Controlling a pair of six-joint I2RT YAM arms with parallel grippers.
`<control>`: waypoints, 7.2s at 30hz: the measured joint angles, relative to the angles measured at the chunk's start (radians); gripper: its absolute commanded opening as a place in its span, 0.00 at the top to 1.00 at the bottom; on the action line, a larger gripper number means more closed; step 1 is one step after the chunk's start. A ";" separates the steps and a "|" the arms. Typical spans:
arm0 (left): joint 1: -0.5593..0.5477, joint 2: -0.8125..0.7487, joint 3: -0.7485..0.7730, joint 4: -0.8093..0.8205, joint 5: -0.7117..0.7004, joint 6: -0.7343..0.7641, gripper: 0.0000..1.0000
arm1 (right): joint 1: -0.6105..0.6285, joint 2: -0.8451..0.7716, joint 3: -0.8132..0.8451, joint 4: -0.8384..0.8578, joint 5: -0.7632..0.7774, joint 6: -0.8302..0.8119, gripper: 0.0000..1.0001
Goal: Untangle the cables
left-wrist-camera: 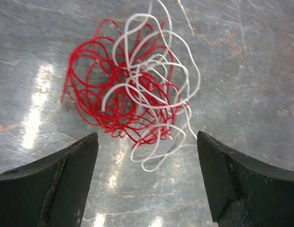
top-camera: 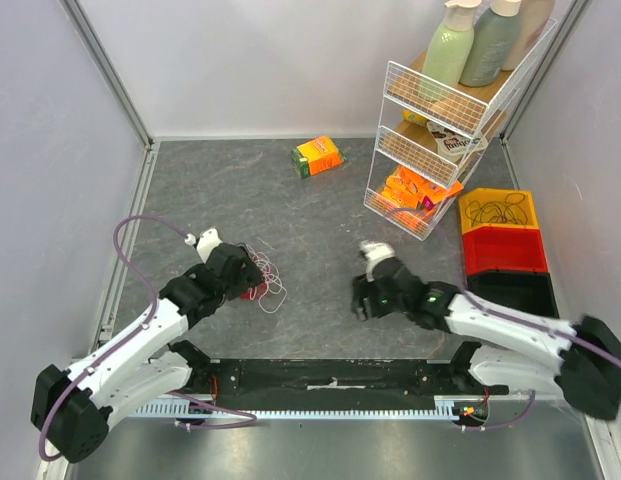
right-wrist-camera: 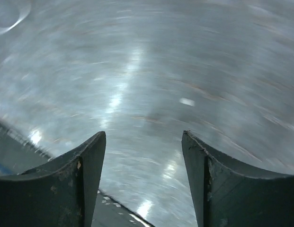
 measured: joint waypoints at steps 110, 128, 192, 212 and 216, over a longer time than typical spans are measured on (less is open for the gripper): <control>0.257 -0.237 -0.222 0.418 0.797 0.138 0.08 | -0.964 0.328 0.465 -0.285 0.514 0.054 0.47; 0.257 -0.129 -0.221 0.417 0.790 0.142 0.09 | -0.634 -0.104 0.238 -0.242 0.290 -0.021 0.39; 0.261 0.193 -0.101 0.252 0.159 -0.002 0.98 | 0.077 0.681 0.583 0.070 0.045 -0.242 1.00; 0.280 -0.280 -0.014 -0.177 -0.242 -0.146 0.98 | 0.062 -0.029 0.290 -0.189 0.454 -0.203 1.00; 0.280 -0.287 0.004 -0.183 -0.239 -0.129 0.98 | 0.062 -0.167 0.329 -0.223 0.478 -0.226 1.00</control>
